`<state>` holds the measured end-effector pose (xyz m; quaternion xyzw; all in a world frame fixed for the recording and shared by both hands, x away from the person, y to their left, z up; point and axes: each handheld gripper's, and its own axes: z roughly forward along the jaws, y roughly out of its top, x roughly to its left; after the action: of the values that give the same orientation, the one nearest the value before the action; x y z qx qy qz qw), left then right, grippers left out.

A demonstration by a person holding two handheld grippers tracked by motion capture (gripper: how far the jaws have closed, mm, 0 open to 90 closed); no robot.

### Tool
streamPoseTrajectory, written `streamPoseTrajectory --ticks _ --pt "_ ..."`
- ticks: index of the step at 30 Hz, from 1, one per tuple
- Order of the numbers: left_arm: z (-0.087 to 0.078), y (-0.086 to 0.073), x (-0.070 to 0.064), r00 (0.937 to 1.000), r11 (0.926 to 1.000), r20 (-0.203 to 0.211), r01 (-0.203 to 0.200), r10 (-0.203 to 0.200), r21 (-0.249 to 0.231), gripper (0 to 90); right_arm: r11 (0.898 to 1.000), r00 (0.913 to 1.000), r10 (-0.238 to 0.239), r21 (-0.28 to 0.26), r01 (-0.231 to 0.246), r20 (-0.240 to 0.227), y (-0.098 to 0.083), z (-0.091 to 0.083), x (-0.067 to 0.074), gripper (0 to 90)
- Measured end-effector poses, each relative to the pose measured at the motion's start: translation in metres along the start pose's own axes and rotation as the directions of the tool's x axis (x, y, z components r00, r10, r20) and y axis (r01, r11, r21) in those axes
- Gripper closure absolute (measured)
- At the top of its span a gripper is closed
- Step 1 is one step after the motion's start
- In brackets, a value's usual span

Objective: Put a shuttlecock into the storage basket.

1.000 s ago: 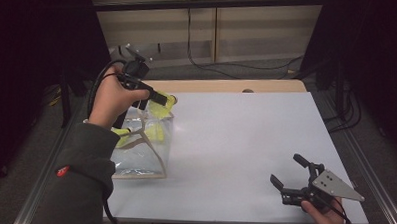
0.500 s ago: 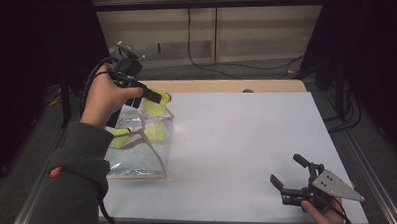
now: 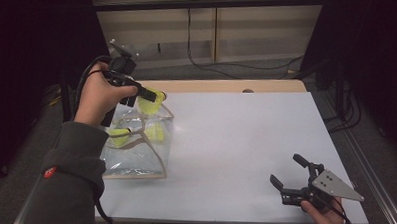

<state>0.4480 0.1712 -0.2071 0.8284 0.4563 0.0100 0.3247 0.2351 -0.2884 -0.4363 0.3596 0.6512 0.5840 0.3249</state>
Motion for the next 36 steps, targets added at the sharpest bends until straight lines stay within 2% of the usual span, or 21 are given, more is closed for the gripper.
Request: streamPoseTrajectory --ticks 16,36 --pt "-0.008 -0.002 0.007 0.9996 0.9996 -0.018 0.023 -0.023 -0.016 85.1 1.0 1.0 0.002 -0.001 -0.002 -0.001 0.0 0.0 0.0 2.3" --pt "-0.021 -0.009 0.02 0.9979 0.9992 -0.052 0.039 -0.039 -0.009 85.1 1.0 1.0 0.001 -0.001 -0.001 -0.001 0.0 0.0 0.0 2.3"
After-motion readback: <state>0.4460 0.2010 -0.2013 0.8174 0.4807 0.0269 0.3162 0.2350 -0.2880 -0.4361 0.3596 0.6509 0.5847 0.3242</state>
